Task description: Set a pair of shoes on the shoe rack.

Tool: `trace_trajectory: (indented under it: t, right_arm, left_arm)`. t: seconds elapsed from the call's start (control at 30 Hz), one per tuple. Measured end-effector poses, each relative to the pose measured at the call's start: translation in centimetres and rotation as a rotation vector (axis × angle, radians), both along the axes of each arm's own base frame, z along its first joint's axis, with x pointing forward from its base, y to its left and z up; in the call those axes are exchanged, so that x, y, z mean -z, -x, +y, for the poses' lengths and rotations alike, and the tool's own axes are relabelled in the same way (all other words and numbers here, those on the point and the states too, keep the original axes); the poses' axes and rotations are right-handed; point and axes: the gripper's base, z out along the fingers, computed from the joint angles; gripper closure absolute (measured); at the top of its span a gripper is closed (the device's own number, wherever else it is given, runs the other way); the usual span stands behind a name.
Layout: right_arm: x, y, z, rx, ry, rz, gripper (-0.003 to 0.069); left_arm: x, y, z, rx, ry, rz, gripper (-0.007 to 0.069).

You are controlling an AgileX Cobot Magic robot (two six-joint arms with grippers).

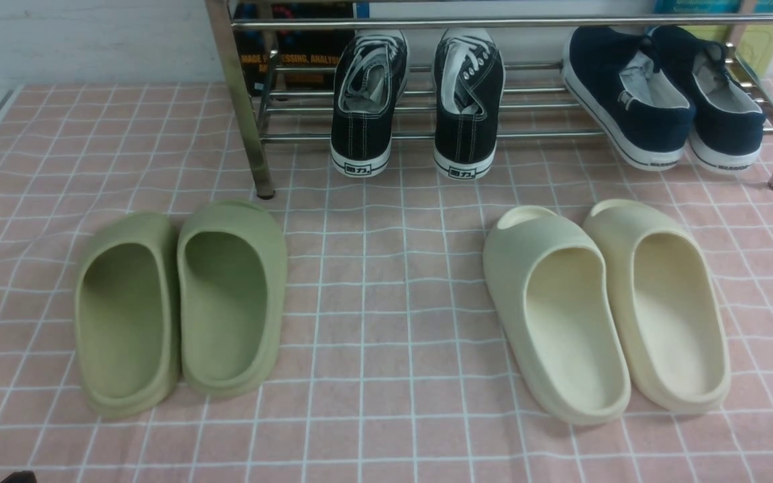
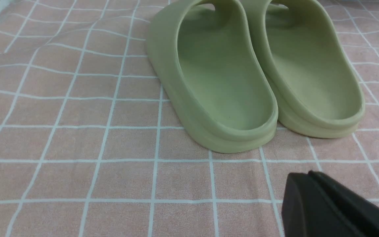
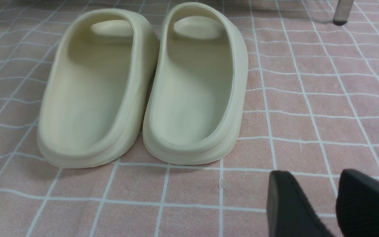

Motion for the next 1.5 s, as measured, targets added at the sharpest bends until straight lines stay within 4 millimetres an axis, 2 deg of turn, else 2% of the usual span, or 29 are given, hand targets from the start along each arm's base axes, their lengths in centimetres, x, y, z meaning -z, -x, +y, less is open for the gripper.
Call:
trace_trajectory:
  t: [1.5]
  right_arm:
    - [0.00,0.00,0.00,0.000,0.000,0.000,0.0419]
  left_arm:
    - [0.00,0.02,-0.24,0.027,0.024,0.003,0.0577]
